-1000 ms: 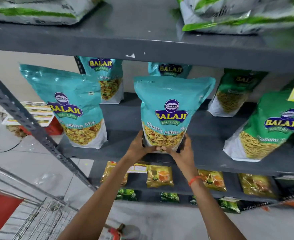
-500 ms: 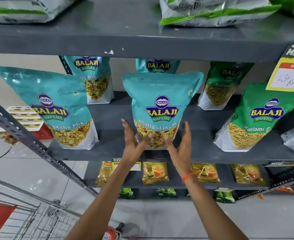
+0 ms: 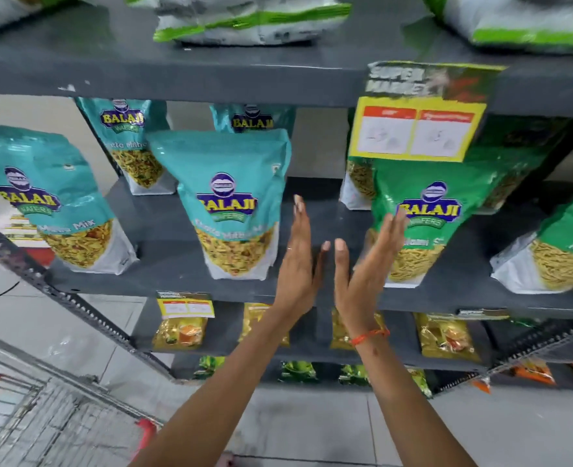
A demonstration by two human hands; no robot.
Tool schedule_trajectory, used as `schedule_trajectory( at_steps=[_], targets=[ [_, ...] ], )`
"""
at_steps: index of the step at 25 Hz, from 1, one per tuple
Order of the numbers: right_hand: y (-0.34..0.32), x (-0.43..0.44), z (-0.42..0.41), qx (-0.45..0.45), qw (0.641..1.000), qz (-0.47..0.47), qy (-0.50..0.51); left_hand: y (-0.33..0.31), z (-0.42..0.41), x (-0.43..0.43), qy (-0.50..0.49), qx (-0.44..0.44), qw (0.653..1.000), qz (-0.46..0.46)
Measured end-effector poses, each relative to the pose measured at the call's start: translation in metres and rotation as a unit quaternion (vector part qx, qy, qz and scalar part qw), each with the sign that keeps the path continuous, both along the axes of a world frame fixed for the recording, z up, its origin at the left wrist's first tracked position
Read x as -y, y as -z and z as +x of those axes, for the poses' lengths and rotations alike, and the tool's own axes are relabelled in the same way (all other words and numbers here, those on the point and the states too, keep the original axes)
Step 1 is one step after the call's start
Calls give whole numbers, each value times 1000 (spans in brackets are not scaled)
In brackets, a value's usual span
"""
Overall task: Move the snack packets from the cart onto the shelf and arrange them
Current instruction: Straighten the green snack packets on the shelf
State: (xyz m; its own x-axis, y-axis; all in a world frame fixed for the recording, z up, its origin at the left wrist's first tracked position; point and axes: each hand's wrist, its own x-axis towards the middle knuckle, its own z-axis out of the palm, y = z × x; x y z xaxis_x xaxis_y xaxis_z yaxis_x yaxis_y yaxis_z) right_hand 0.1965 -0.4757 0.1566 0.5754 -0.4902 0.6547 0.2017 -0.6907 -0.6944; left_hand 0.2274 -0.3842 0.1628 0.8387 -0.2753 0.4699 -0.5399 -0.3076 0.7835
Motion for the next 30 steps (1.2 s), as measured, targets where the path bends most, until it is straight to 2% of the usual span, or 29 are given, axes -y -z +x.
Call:
schedule_trajectory(
  at_steps=[3, 5, 6, 7, 9, 11, 16, 20, 23, 25, 28, 30],
  targets=[
    [25, 68, -17, -43, 998, 48, 20, 22, 11, 55, 51, -175, 983, 23],
    [36, 111, -23, -87, 984, 153, -4, 37, 24, 79, 71, -259, 960, 82],
    [38, 128, -25, -118, 967, 223, -40, 41, 29, 87, 71, -285, 951, 97],
    [38, 141, -26, -149, 945, 278, -88, 46, 31, 93, 68, -304, 945, 98],
    [40, 154, -25, -189, 922, 290, -174, 51, 32, 98, 55, -325, 940, 91],
    [48, 154, -20, -198, 928, 259, -181, 53, 32, 95, 47, -328, 940, 81],
    [45, 148, -18, -187, 925, 273, -189, 47, 29, 87, 78, -336, 937, 62],
    [44, 147, -23, -168, 924, 301, -165, 39, 12, 92, 52, -259, 964, 31],
    [30, 144, -24, -101, 972, 206, -47, 25, -12, 105, -40, -61, 995, 67],
    [17, 150, -23, -50, 992, 119, -1, 13, -25, 122, -82, 64, 991, 86],
    [8, 172, -22, -10, 1000, 20, 19, 4, -33, 158, -17, 160, 985, 59],
    [7, 192, -27, -15, 1000, 28, -2, 3, -40, 186, 20, 158, 986, 49]
  ],
)
